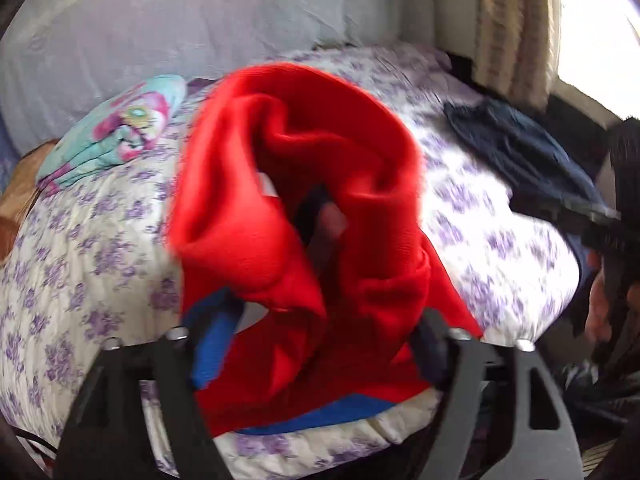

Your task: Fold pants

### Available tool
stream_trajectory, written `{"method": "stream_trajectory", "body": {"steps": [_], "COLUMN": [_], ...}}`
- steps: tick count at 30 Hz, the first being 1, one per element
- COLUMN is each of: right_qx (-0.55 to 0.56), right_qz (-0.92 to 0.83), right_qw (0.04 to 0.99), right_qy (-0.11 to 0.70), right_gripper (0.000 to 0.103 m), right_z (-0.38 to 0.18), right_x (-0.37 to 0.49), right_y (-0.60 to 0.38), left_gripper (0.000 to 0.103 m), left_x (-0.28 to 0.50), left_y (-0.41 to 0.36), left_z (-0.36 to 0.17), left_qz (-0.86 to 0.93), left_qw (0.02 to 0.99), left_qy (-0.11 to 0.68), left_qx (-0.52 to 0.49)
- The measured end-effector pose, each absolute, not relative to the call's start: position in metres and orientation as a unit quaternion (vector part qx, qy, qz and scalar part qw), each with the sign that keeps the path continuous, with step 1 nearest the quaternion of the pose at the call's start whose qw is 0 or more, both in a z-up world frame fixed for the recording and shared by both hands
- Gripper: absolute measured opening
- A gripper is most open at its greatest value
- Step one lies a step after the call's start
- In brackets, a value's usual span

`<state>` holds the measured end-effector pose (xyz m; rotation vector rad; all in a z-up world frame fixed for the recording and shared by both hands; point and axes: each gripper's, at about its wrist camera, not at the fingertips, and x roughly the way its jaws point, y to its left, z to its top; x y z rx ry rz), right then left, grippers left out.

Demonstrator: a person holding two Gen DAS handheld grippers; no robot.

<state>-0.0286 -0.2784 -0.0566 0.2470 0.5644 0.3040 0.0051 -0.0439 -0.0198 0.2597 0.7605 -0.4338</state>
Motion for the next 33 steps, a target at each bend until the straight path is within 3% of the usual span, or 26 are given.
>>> {"method": "stream_trajectory", "body": {"steps": [2, 6, 10, 14, 18, 20, 21, 22, 23, 30, 33], "right_qx": [0.134, 0.148, 0.171, 0.188, 0.153, 0.152, 0.146, 0.152, 0.159, 0.161, 0.156], "right_qz": [0.156, 0.185, 0.235, 0.276, 0.262, 0.257, 0.26, 0.275, 0.282, 0.325, 0.297], "right_qw": [0.935, 0.923, 0.904, 0.88, 0.852, 0.844, 0.847, 0.843, 0.843, 0.851, 0.852], "right_qy": [0.288, 0.303, 0.314, 0.336, 0.426, 0.447, 0.44, 0.436, 0.428, 0.38, 0.403], "right_gripper": [0.056, 0.061, 0.066, 0.069, 0.069, 0.063, 0.052, 0.03, 0.021, 0.014, 0.015], "right_z": [-0.062, -0.065, -0.058, -0.056, -0.083, -0.097, -0.096, -0.093, -0.087, -0.039, -0.052], "right_x": [-0.028, -0.029, -0.019, 0.006, 0.038, 0.042, 0.039, 0.037, 0.034, -0.005, -0.01], "right_y": [-0.28, -0.277, -0.262, -0.234, -0.201, -0.194, -0.192, -0.191, -0.192, -0.196, -0.206], "left_gripper": [0.082, 0.084, 0.097, 0.097, 0.097, 0.097, 0.097, 0.097, 0.097, 0.097, 0.098], "left_x": [0.003, 0.0, -0.009, 0.017, 0.028, 0.026, 0.025, 0.025, 0.025, 0.015, 0.009], "left_y": [-0.06, -0.045, -0.022, -0.015, -0.002, -0.001, 0.0, 0.001, 0.003, 0.018, 0.009], "left_z": [-0.038, -0.024, 0.001, -0.022, -0.044, -0.043, -0.044, -0.045, -0.045, -0.022, -0.024], "left_qz": [-0.218, -0.248, -0.276, -0.274, -0.271, -0.27, -0.269, -0.265, -0.263, -0.285, -0.293], "left_qw": [0.885, 0.883, 0.887, 0.873, 0.862, 0.865, 0.866, 0.867, 0.868, 0.867, 0.863], "left_qy": [0.381, 0.386, 0.366, 0.404, 0.427, 0.421, 0.421, 0.42, 0.419, 0.402, 0.408], "left_qx": [0.157, 0.1, 0.05, 0.004, -0.045, -0.041, -0.04, -0.039, -0.041, -0.076, -0.055]}}
